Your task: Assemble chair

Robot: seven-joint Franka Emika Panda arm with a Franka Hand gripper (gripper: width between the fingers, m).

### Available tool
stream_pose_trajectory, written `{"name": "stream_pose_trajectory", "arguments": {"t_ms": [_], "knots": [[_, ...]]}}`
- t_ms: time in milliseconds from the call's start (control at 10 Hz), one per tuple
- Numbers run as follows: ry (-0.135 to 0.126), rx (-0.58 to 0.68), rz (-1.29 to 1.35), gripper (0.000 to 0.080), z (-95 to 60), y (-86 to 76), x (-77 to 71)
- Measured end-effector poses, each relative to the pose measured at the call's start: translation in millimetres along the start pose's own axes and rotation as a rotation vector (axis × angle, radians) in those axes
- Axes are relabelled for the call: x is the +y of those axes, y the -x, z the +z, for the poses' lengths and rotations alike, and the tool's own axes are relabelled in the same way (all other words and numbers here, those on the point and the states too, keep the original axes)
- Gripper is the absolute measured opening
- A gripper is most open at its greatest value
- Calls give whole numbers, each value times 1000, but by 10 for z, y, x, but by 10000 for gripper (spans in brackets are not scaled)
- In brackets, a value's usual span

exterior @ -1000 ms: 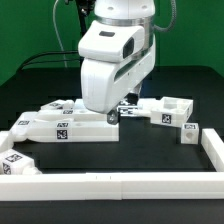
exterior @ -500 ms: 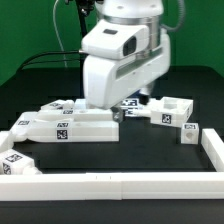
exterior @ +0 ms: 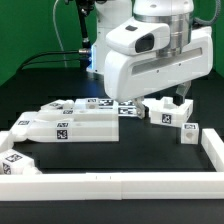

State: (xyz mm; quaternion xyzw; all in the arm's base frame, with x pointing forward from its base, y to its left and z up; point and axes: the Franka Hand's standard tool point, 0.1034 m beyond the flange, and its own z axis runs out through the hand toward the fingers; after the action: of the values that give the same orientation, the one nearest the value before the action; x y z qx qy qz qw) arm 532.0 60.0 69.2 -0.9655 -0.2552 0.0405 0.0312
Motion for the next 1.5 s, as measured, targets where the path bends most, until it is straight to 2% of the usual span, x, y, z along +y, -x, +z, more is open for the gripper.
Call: {"name": "stream_pose_trajectory", "arguments": {"t_ms": [100, 300, 500, 900, 1000, 1100, 1200, 1300, 1400, 1500], "knots": [[-2, -7, 104, 649, 34, -14, -97], [-4, -1, 239, 649, 196, -111, -339], [-5, 4, 252, 649, 342, -158, -408], [-8, 10, 248, 649, 532, -121, -466], [-8, 10, 245, 537, 553, -112, -483], [-7, 12, 245, 389, 545, -122, -476], [-7, 12, 245, 389, 545, -122, -477], [-7, 12, 244, 279, 544, -123, -477], [-7, 6, 219, 279, 522, -98, -448], [-1, 3, 182, 279, 396, -6, -345]]}}
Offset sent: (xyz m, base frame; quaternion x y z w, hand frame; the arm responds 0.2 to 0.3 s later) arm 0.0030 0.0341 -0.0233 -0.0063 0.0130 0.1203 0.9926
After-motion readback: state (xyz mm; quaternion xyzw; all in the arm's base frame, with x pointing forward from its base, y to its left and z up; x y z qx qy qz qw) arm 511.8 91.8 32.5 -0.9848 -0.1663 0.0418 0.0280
